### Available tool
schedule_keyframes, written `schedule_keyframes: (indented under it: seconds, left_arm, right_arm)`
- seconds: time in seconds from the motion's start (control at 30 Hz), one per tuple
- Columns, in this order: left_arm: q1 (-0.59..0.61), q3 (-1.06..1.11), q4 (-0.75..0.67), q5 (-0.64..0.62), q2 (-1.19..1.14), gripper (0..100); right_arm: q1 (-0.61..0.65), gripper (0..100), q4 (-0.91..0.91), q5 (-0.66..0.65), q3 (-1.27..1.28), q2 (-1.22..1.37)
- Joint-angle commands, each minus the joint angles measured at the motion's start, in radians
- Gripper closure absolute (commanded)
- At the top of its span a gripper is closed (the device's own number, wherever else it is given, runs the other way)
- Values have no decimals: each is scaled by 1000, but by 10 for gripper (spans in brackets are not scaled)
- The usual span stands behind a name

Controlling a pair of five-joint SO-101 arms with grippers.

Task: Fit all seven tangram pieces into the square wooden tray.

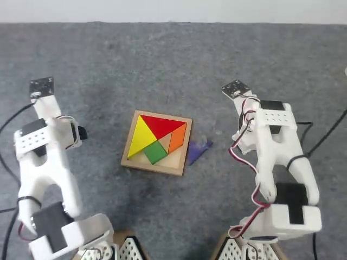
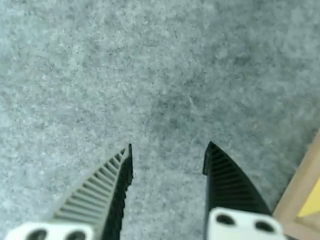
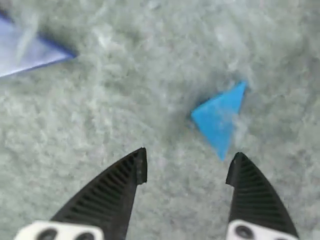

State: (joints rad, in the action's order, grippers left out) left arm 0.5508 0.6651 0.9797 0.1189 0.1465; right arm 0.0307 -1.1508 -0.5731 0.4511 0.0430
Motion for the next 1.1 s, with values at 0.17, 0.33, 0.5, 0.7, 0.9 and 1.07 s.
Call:
schedule_keyframes:
  seconds: [0.17,0.33,0.5,0.7,0.9,1.07]
  left_arm:
    - [-5,-2,-12,3,46,772]
    - [-5,-2,-12,3,46,772]
    - [-5,-2,-12,3,48,772]
    - [-5,-2,-12,3,48,772]
    - [-5,-2,-12,3,48,772]
    - [-5,-2,-12,3,48,772]
  right_arm:
    - [-28,744,79,-14,-9,45]
    - [-38,745,91,17,-20,71]
    - [-39,745,85,106,-81,137]
    - [-33,745,90,155,-152,174]
    - [-33,745,91,155,-199,174]
    - [-31,745,93,152,-199,176]
